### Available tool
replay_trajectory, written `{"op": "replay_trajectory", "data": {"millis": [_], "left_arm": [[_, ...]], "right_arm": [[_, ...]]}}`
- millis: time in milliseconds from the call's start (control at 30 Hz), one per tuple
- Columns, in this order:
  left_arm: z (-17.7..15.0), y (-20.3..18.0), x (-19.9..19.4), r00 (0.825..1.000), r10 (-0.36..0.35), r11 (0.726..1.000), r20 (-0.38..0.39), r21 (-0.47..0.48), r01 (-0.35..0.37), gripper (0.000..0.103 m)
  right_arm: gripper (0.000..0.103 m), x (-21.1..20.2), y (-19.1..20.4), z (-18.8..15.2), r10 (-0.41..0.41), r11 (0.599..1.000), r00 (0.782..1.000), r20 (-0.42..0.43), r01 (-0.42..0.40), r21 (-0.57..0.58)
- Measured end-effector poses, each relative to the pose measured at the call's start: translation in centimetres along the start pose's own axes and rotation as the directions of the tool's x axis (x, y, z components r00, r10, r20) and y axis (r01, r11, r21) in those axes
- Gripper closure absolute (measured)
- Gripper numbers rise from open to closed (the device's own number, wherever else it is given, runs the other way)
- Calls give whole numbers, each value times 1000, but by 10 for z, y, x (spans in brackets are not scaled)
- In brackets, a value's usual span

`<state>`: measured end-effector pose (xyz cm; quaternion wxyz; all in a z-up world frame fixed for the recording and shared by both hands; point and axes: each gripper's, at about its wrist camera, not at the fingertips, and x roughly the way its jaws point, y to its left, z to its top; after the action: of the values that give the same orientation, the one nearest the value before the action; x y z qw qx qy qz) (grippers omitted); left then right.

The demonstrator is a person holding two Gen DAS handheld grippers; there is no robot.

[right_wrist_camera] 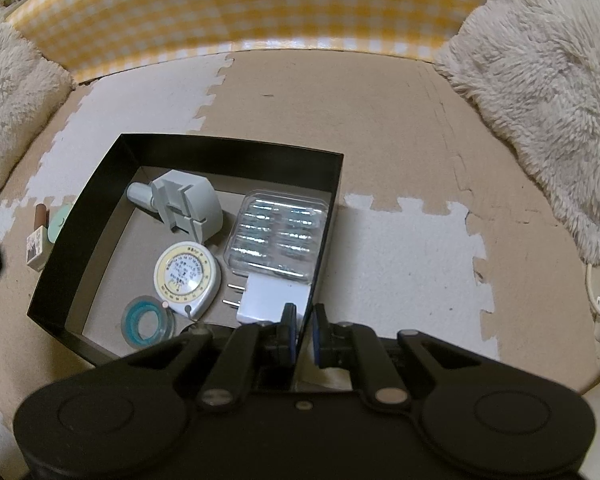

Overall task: Organize rigid objects
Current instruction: 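Move the left tool to the UV gel polish box and grasp it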

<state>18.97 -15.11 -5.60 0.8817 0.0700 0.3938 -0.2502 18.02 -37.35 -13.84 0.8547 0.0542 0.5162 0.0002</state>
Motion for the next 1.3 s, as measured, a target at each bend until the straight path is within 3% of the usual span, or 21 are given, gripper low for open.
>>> {"op": "replay_trajectory", "data": {"millis": [467,767,967,1167,1300], "left_arm": [[-42,67,-5,994,107,992,-30,-57,-109,0],[-69,100,24,978,180,979,-104,-75,-188,0],[-75,112,47,971,214,973,-108,-64,-222,0],[-71,118,58,976,208,975,-68,-67,-212,19],[-71,115,67,977,201,979,-65,-8,-202,32]], "right_arm": [[95,0,1,0,-8,1000,1000,1,8,-11],[95,0,2,0,-9,1000,1000,0,9,-16],[95,0,2,-1,-10,1000,1000,-1,10,-22],[95,0,3,0,-13,1000,1000,-3,13,-28],[95,0,4,0,-15,999,1000,-4,15,-30]]}}
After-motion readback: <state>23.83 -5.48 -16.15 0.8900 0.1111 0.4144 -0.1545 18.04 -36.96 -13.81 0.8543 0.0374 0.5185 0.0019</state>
